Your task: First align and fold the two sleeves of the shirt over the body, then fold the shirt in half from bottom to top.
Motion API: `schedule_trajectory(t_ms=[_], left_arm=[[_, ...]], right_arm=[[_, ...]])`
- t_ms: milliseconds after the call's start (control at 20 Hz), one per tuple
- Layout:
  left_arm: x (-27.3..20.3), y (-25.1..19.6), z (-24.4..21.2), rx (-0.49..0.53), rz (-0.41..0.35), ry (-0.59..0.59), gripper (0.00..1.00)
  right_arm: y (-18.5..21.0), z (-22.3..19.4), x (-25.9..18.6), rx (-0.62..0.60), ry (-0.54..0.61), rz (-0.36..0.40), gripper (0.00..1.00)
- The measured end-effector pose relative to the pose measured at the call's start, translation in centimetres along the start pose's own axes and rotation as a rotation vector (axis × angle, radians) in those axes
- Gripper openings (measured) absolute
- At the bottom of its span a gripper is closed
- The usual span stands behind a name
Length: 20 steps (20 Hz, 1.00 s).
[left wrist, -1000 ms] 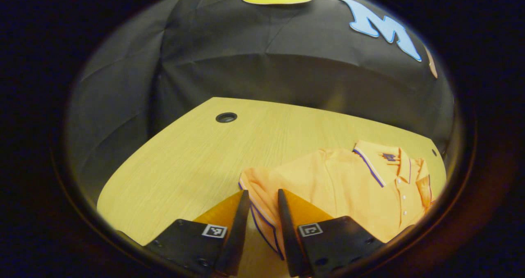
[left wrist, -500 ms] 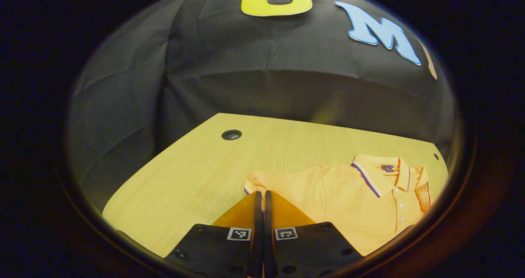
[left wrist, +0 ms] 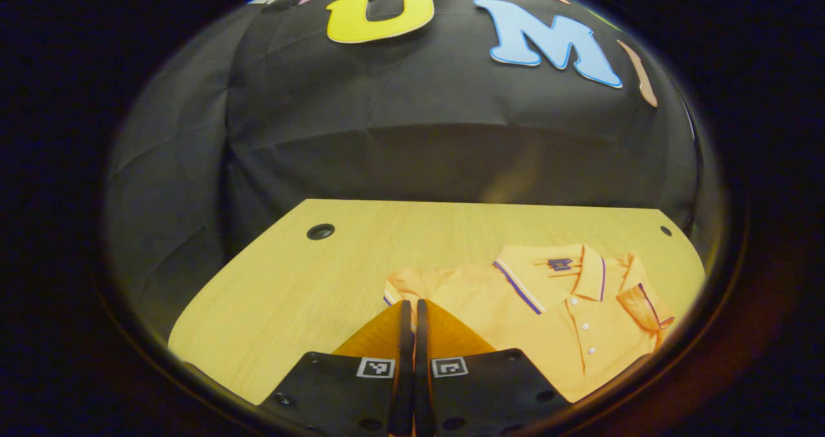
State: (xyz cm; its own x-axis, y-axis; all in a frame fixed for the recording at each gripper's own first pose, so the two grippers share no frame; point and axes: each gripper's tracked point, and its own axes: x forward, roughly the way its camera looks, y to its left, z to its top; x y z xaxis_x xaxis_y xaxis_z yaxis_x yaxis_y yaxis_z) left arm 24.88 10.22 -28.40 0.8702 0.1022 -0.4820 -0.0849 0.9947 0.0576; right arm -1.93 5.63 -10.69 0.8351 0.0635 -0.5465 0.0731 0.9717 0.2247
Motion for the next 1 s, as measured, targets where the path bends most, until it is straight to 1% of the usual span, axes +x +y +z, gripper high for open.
schedule_trajectory(t_ms=[100,300,450,500,700,800,1000], left_arm=[[-0.3,-1.8,-0.2,0.021,-0.033,0.011,0.07],[-0.3,-4.6,-0.9,0.093,-0.082,0.022,0.07],[-0.3,-5.9,-1.7,0.135,-0.105,0.042,0.07],[-0.3,-6.3,-1.8,0.142,-0.114,0.047,0.07],[-0.3,-7.6,-2.6,0.175,-0.148,0.066,0.08],[-0.3,-8.0,-2.9,0.184,-0.162,0.075,0.11],[-1.4,-9.0,-3.5,0.157,-0.205,0.104,0.22]], right_arm=[[0.0,-0.1,-0.1,0.008,0.004,0.001,0.97],[0.0,-0.5,-0.2,0.023,0.008,0.000,0.97],[-0.1,-0.8,-0.3,0.033,0.016,-0.009,0.97],[0.0,-0.7,-0.3,0.039,0.018,-0.013,0.96],[-0.3,-1.3,0.2,0.076,0.021,-0.041,0.97],[-0.3,-1.8,0.1,0.095,0.021,-0.053,0.97],[-1.2,-2.2,-0.4,0.093,0.017,-0.070,0.97]])
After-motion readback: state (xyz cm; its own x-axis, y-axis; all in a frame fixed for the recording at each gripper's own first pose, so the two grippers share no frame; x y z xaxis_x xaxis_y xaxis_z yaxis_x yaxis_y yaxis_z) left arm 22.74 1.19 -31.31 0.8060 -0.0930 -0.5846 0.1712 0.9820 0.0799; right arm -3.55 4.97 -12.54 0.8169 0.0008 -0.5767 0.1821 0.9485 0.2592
